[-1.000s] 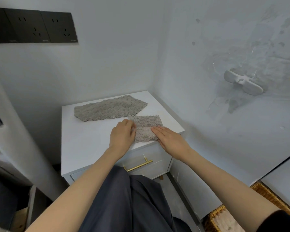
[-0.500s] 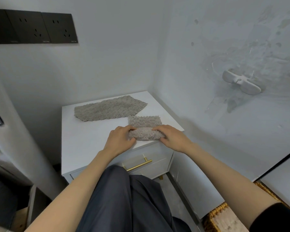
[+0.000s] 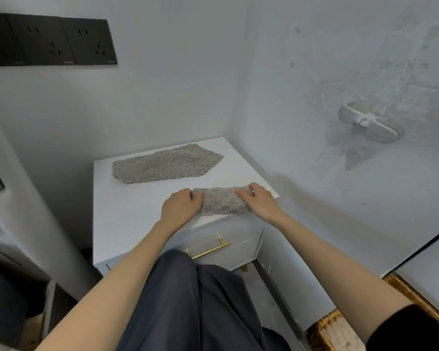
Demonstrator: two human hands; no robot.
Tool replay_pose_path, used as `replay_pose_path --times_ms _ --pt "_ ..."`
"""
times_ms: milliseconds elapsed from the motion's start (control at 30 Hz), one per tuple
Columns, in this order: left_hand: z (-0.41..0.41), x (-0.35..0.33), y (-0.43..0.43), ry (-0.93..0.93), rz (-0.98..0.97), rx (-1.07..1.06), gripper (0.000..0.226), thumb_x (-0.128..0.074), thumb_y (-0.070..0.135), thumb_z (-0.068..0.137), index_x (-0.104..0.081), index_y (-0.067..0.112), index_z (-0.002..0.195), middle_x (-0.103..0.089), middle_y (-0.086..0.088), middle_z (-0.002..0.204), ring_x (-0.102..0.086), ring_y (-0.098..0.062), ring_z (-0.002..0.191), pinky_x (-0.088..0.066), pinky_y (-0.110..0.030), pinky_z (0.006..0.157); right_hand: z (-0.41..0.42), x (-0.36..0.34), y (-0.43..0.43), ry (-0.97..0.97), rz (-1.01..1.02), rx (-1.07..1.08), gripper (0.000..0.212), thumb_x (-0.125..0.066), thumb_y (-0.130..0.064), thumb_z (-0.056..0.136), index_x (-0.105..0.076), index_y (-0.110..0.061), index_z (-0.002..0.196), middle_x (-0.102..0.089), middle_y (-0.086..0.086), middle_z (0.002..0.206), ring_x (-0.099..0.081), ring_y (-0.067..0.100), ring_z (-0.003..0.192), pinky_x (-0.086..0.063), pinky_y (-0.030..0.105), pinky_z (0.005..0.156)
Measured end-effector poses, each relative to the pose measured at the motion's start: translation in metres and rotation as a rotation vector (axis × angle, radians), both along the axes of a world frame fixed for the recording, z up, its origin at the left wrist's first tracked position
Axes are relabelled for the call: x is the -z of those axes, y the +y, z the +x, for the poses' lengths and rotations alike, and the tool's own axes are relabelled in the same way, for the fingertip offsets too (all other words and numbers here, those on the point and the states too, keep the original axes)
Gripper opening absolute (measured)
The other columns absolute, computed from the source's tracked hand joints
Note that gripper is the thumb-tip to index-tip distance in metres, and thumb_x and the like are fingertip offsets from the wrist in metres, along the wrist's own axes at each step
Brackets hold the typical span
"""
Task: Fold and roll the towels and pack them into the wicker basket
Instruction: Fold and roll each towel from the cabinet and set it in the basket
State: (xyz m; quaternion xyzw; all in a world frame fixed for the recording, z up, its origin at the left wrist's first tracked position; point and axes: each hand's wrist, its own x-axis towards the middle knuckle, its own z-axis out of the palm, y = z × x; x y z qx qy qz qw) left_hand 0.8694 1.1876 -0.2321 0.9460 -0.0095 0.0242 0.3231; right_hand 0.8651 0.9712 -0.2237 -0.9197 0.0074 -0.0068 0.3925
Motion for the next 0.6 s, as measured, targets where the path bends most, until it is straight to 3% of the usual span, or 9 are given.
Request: replay_pose_path --times_ms 167,300,367,433,500,600 --pt "0.007 0.001 -0.005 -0.029 0.031 -0.088 0.045 -0.047 0.043 0.091 -0.049 0.011 0.059 -0.05 0.0 0.054 -0.05 -0.021 0.055 -0.03 -0.025 0.049 0.002 0.007 0.013 -0.028 -0.232 0.127 0.039 -0.04 -0.051 0.096 -0.049 -0.013 0.101 -0.057 0.006 0.089 -0.052 0.027 0.089 -0.038 0.035 0.068" --pt "0.007 0.004 -0.009 -0.005 -0.01 -0.149 0.049 -0.049 0.044 0.089 -0.04 0.015 0.051 -0.04 0.004 0.047 -0.04 -0.016 0.046 -0.026 -0.023 0.047 -0.001 0.002 0.018 -0.276 -0.567 0.125 0.026 -0.043 -0.032 0.099 -0.055 -0.011 0.111 -0.057 0.008 0.107 -0.047 0.026 0.104 -0.041 0.037 0.08" --pt "0.008 0.004 -0.011 0.005 -0.012 -0.156 0.047 -0.048 0.043 0.089 -0.042 0.014 0.053 -0.041 0.004 0.048 -0.04 -0.016 0.048 -0.026 -0.023 0.048 0.001 -0.001 0.023 -0.422 -0.58 0.009 0.024 -0.048 -0.013 0.095 -0.058 -0.011 0.116 -0.055 0.008 0.117 -0.048 0.026 0.109 -0.038 0.034 0.083" --pt "0.009 0.004 -0.011 0.006 -0.01 -0.159 0.045 -0.048 0.043 0.089 -0.044 0.014 0.055 -0.044 0.003 0.051 -0.043 -0.017 0.05 -0.027 -0.023 0.049 0.002 -0.002 0.037 -0.453 -0.515 -0.151 0.037 -0.048 0.001 0.089 -0.058 -0.011 0.123 -0.055 0.006 0.127 -0.049 0.024 0.116 -0.036 0.031 0.088" --pt "0.009 0.004 -0.011 -0.002 -0.012 -0.163 0.046 -0.048 0.042 0.089 -0.042 0.014 0.053 -0.044 0.003 0.051 -0.043 -0.018 0.051 -0.025 -0.024 0.048 0.002 0.004 0.053 -0.372 -0.436 -0.252 0.043 -0.042 -0.001 0.093 -0.051 -0.012 0.134 -0.052 0.006 0.136 -0.046 0.022 0.124 -0.032 0.03 0.098" --pt "0.008 0.005 -0.012 -0.025 -0.011 -0.17 0.048 -0.05 0.04 0.088 -0.038 0.015 0.049 -0.04 0.004 0.047 -0.04 -0.016 0.049 -0.022 -0.025 0.047 0.003 0.018 0.057 -0.341 -0.478 -0.277 0.039 -0.033 -0.013 0.102 -0.043 -0.011 0.14 -0.051 0.008 0.137 -0.045 0.022 0.126 -0.018 0.028 0.111"
